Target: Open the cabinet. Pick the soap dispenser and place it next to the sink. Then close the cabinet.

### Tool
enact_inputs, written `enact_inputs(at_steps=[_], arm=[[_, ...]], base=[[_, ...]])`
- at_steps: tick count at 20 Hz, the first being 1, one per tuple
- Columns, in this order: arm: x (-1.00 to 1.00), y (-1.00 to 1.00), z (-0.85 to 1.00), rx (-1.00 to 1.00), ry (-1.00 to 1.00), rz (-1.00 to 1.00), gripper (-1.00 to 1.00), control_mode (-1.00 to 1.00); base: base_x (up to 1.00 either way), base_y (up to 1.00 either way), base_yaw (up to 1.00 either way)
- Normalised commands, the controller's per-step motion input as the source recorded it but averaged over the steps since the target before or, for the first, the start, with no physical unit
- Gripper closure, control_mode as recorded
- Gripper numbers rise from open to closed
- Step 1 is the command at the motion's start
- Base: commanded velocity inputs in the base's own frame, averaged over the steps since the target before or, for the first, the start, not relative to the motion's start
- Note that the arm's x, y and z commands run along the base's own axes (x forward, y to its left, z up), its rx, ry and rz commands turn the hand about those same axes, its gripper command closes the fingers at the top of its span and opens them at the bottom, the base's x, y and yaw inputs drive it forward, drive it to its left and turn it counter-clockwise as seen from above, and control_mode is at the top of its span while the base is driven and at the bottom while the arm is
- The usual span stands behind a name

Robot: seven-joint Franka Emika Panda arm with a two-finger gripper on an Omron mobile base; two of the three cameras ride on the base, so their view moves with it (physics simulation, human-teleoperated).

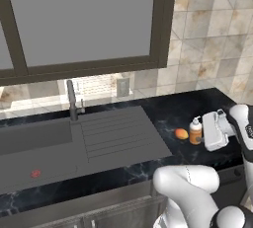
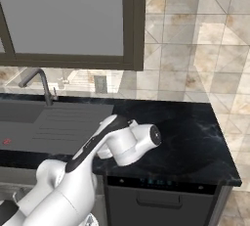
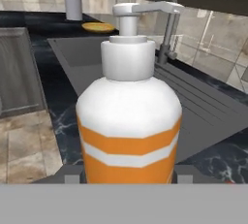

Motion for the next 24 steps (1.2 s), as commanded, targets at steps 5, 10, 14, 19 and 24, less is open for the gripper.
enact_inputs(at_steps=[5, 10, 14, 19, 24], arm=[[0.00, 0.00, -0.20, 0.00, 0.00, 0.01, 1.00, -1.00], [0.03, 0.00, -0.03, 0.00, 0.00, 0.03, 1.00, -1.00], [0.00, 0.00, -0.02, 0.00, 0.00, 0.05, 1.00, -1.00], [0.00, 0.00, -0.04, 0.00, 0.00, 0.04, 1.00, -1.00], [0.00, 0.00, -0.11, 0.00, 0.00, 0.02, 1.00, -1.00]], base=[[0.00, 0.00, 0.00], [0.00, 0.00, 0.00], [0.00, 0.00, 0.00], [0.00, 0.00, 0.00], [0.00, 0.00, 0.00]])
